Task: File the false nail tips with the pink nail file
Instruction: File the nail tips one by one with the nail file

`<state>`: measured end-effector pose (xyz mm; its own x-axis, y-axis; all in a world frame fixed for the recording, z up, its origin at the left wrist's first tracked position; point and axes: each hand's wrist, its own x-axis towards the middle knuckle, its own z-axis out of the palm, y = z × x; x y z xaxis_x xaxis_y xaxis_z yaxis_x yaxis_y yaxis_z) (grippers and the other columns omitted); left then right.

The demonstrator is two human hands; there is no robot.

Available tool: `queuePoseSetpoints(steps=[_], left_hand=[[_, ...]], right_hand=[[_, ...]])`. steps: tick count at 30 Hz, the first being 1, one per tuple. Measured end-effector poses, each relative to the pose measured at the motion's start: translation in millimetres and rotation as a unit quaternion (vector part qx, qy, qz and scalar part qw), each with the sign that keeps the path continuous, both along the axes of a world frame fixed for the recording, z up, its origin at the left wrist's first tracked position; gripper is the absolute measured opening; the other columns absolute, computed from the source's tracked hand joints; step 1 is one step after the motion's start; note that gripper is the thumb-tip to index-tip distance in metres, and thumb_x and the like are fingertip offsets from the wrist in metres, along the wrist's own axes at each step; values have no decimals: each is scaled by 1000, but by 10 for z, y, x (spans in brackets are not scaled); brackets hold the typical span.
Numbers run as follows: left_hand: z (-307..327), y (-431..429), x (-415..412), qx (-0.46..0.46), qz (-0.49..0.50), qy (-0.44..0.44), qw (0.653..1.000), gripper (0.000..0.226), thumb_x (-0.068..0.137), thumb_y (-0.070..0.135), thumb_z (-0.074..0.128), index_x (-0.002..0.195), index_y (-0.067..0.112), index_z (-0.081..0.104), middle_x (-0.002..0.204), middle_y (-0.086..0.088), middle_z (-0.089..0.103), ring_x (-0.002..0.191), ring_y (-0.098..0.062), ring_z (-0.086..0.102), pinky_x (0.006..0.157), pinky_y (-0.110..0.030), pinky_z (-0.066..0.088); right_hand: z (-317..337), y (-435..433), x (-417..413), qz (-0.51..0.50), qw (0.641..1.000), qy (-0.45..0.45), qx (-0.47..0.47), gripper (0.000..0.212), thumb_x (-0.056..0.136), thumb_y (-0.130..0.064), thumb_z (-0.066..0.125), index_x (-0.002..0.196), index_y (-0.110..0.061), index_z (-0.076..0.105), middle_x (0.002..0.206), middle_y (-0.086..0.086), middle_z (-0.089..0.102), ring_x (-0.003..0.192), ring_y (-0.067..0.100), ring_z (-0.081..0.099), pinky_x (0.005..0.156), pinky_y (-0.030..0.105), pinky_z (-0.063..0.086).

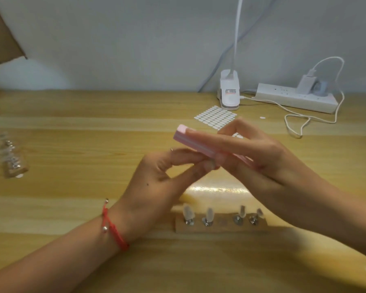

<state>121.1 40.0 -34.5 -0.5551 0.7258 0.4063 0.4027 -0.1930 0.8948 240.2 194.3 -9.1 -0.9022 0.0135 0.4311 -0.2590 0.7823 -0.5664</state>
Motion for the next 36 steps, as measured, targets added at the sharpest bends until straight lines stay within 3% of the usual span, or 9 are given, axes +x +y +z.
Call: queuePoseSetpoints(steps=[3,8,17,21,24,27,30,33,36], left_hand=[[31,-35,-136,17,55,-13,998,14,79,28,66,87,22,75,93,9,75,95,-3,67,85,-14,46],[12,23,-79,-16,23,-17,999,23,78,25,63,92,12,75,98,7,75,97,-1,66,82,-9,44],[43,14,-111,-4,95,-30,995,26,71,34,66,87,17,76,91,-2,76,94,-12,68,86,-22,50],[43,20,-39,-47,82,25,995,35,67,37,65,92,14,76,96,-9,74,97,-20,66,86,-24,50],[76,-8,-87,-23,118,30,992,23,70,38,67,87,25,75,95,-2,72,96,-19,63,85,-23,49],[33,24,70,-25,78,148,986,18,74,33,77,90,27,72,97,8,69,99,-7,62,92,-29,46],[27,11,123,-21,54,179,982,12,77,34,71,88,32,75,93,14,71,102,-17,61,93,-45,45],[80,-40,93,-23,49,156,986,12,74,38,71,85,32,73,89,12,71,98,-21,61,88,-27,46],[89,-28,168,-35,16,142,989,12,71,33,74,82,27,74,85,10,68,92,-20,62,83,-22,44]], right_hand=[[1,16,7,-14,1000,0,-14,42,97,-35,46,136,-51,50,100,-5,49,94,11,51,77,12,39],[-25,-2,0,0,1000,1,11,42,98,-37,46,137,-51,49,108,-3,51,97,12,51,80,16,43],[-37,19,-17,-23,997,25,76,40,98,-34,48,137,-42,50,106,2,44,79,19,53,70,15,41],[-65,-19,-45,0,996,24,81,42,97,-33,46,138,-41,49,107,3,43,75,19,54,67,16,40],[-42,24,-22,-21,997,30,62,41,98,-34,50,138,-41,47,106,4,45,77,10,49,69,10,38],[-51,-34,-40,-10,999,22,46,39,100,-33,47,138,-39,49,105,3,44,84,13,50,72,12,38],[-33,21,-75,-21,998,27,-59,40,98,-31,49,136,-44,51,101,1,46,82,6,49,70,12,40],[-37,168,-68,-74,960,18,-269,34,100,-29,52,128,-46,58,95,3,44,63,14,40,51,20,32],[-91,285,-96,-140,924,-1,-357,34,100,-25,51,127,-45,60,84,1,43,60,19,37,48,28,29]])
